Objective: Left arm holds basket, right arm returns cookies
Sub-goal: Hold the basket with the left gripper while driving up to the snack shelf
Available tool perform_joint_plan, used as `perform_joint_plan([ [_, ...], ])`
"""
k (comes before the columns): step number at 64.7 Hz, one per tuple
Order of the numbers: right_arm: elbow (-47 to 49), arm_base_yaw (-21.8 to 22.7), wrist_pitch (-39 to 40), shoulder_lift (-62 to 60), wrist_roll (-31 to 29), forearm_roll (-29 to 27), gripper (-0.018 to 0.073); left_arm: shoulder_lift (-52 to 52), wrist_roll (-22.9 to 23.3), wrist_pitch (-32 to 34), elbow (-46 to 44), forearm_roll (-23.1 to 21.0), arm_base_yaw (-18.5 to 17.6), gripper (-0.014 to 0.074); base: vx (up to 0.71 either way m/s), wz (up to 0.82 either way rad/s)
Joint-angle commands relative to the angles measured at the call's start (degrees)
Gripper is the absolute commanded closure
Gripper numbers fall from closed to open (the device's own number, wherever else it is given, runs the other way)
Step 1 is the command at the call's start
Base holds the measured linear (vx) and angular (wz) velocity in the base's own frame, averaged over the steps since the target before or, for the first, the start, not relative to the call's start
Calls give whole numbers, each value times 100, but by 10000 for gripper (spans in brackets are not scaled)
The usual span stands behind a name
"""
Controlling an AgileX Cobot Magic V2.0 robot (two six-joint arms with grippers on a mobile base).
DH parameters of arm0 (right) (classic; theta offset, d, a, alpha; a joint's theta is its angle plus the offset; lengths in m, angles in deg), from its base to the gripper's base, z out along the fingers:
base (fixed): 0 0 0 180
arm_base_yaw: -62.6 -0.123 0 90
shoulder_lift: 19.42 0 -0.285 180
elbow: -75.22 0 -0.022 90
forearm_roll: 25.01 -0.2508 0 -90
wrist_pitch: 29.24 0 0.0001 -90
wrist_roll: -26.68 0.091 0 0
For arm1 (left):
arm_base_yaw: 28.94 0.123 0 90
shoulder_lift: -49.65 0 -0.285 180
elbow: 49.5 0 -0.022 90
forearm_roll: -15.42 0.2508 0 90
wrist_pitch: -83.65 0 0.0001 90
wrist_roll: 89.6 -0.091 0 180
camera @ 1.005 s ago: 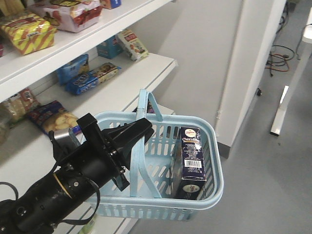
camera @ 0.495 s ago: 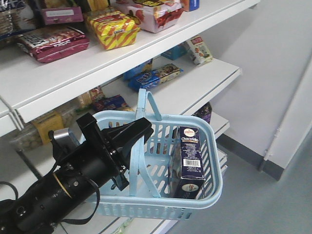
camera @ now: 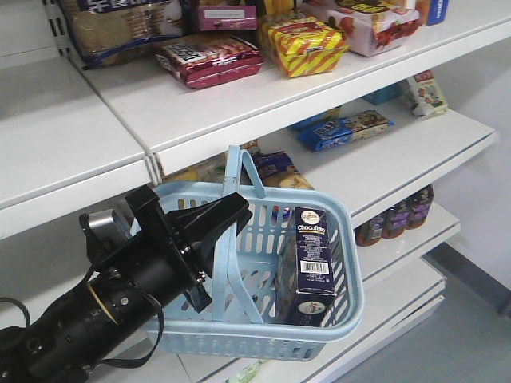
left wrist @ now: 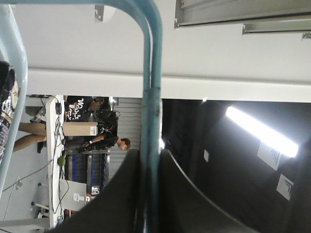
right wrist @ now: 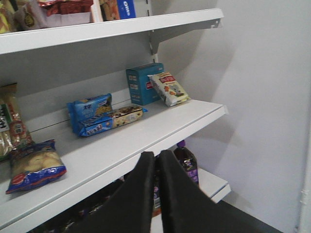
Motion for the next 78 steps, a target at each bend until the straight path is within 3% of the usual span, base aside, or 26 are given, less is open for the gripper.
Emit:
perform_joint_plan([
  [1, -102, 0, 415, 63, -79, 16, 565, 237, 3, 1645, -155, -65, -14, 596, -4, 38],
  [78, -102, 0, 415, 63, -79, 16, 565, 237, 3, 1645, -155, -65, -14, 596, -6, 27],
])
